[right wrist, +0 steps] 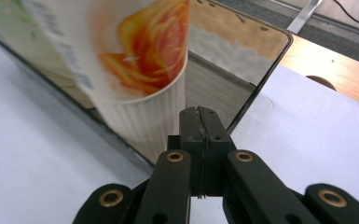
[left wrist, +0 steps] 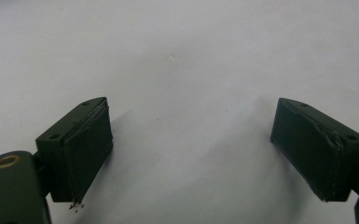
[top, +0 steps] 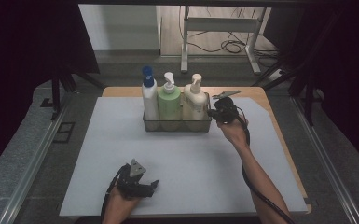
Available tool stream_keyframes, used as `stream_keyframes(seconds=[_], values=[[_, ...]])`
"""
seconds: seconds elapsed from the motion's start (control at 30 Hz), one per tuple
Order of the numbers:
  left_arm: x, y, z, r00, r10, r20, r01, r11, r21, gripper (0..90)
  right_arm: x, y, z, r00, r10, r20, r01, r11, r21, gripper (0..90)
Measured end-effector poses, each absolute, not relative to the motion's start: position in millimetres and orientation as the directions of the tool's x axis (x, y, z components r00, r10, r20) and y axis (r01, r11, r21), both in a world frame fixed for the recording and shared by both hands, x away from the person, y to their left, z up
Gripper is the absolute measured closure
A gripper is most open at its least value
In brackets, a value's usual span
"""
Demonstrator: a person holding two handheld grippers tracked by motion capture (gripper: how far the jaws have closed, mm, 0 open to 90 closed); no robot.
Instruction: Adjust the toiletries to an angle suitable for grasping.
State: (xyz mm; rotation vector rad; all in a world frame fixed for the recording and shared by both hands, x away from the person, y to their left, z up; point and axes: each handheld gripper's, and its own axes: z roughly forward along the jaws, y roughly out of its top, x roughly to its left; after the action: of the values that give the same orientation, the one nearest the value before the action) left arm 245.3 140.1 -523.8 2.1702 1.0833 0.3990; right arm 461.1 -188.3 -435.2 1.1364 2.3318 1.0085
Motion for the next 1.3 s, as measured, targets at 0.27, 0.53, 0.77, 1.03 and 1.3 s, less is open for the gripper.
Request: stream_keyframes(seconds=[0.27, 0.53, 0.77, 1.03, 1.3], values=[[245, 140, -524, 0.607, 0.794, -0.027, 0.589, -0.428, 0.685, 12.0, 476, -186, -441, -0.599, 0.799, 0.047, 0.566, 0.381, 0.731, 90.0], [245, 140, -524, 0.608, 0.793, -0.025, 0.589, -0.43, 0.684, 12.0, 482, -180, -447, -0.606, 0.793, 0.061, 0.582, 0.391, 0.713, 90.0], [245, 140, -524, 0.608, 0.794, -0.025, 0.589, -0.43, 0.684, 12.0, 484, -178, -451, -0.607, 0.793, 0.055, 0.587, 0.4, 0.704, 90.0], [245, 140, -524, 0.608, 0.794, -0.025, 0.589, -0.43, 0.684, 12.0, 484, -172, -453, -0.618, 0.784, 0.054, 0.582, 0.411, 0.701, 90.0], [245, 140, -524, 0.608, 0.794, -0.025, 0.59, -0.43, 0.684, 12.0, 483, -166, -455, -0.627, 0.777, 0.055, 0.578, 0.417, 0.701, 89.9]])
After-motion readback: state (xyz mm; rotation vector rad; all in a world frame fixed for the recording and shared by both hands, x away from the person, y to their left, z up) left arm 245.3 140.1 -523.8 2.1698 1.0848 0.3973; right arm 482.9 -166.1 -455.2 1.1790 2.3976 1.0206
